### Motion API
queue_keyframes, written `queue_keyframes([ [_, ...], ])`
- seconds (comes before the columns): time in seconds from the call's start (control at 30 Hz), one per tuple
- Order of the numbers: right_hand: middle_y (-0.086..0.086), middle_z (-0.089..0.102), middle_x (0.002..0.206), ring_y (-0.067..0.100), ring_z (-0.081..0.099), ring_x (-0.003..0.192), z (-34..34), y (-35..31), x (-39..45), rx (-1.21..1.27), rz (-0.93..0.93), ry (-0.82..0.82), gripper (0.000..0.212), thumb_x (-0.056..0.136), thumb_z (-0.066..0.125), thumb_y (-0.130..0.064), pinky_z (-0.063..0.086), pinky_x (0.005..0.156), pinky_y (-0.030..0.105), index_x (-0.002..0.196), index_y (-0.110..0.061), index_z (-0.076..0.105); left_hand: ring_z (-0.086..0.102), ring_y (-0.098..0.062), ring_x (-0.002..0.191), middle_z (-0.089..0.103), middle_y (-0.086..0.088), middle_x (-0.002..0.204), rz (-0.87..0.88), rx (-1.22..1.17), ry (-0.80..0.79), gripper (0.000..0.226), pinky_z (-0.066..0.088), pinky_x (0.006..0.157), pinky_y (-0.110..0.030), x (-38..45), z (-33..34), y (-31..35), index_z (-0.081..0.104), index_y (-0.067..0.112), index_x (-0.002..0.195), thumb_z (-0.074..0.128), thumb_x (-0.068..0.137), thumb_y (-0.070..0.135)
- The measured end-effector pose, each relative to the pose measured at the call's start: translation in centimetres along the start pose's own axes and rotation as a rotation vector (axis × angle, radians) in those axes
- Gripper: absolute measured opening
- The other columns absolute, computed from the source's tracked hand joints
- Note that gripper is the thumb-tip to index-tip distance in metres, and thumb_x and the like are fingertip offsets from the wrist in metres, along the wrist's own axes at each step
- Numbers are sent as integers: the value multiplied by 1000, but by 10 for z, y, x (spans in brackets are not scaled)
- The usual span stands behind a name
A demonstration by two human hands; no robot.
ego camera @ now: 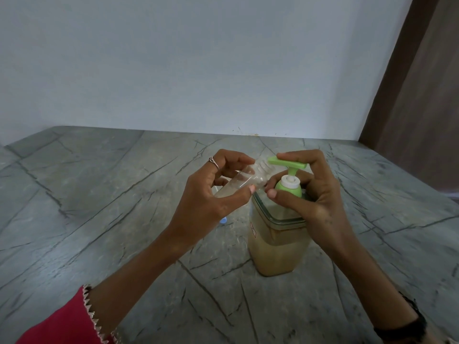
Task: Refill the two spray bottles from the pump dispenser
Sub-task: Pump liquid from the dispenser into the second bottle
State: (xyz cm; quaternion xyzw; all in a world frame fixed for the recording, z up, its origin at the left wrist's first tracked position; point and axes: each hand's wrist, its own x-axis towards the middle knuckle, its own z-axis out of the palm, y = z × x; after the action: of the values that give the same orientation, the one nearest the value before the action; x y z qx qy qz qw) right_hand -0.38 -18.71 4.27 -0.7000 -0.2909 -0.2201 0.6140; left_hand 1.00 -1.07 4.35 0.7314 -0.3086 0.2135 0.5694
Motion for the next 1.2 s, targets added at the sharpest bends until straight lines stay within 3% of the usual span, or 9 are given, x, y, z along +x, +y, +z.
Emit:
queue_keyframes([
  [0.27,8,69,75,18,68,73,0,0,4,61,42,27,34,67,70,0,55,65,27,86,-24,58,63,-6,93,66,12,98,6,-16,-21,29,48,75,-15,-1,2,-1,57,30,101,63,72,31],
  [0.4,5,70,85,20,69,80,1,0,1,-3,19,24,33,70,70,-18,56,71,31,95,-35,57,63,-6,94,65,11,99,14,-12,-10,29,49,75,-16,-1,1,-1,57,29,101,63,72,31],
  [0.57,1,70,89,17,69,84,1,0,0,-21,2,24,48,73,71,-7,54,72,25,99,-45,56,63,-5,95,65,18,100,10,-1,-1,30,49,76,-16,0,1,-1,56,31,102,63,72,33],
  [0.67,1,71,87,17,69,83,1,0,1,-2,-5,23,45,71,72,-10,55,73,27,99,-42,57,63,-6,95,65,21,99,10,2,2,31,50,75,-17,0,0,-1,56,31,102,63,72,34],
  [0.87,8,70,75,20,68,72,0,-3,4,65,43,20,38,68,67,2,55,67,31,92,-25,56,63,-8,94,65,16,99,9,-4,-2,30,49,74,-17,1,1,-1,56,31,101,63,72,33],
  [1.03,7,69,73,15,66,68,0,-3,8,51,36,31,36,66,66,4,53,61,25,79,-29,58,64,-10,93,66,12,96,18,-6,-25,28,49,74,-18,-1,2,-1,57,28,101,63,73,29],
  [1.2,5,69,75,16,67,71,1,-2,4,68,36,22,33,67,71,-1,54,66,27,90,-20,55,64,-7,92,66,14,96,12,-24,-16,29,48,74,-18,0,2,-1,57,29,101,63,73,30],
])
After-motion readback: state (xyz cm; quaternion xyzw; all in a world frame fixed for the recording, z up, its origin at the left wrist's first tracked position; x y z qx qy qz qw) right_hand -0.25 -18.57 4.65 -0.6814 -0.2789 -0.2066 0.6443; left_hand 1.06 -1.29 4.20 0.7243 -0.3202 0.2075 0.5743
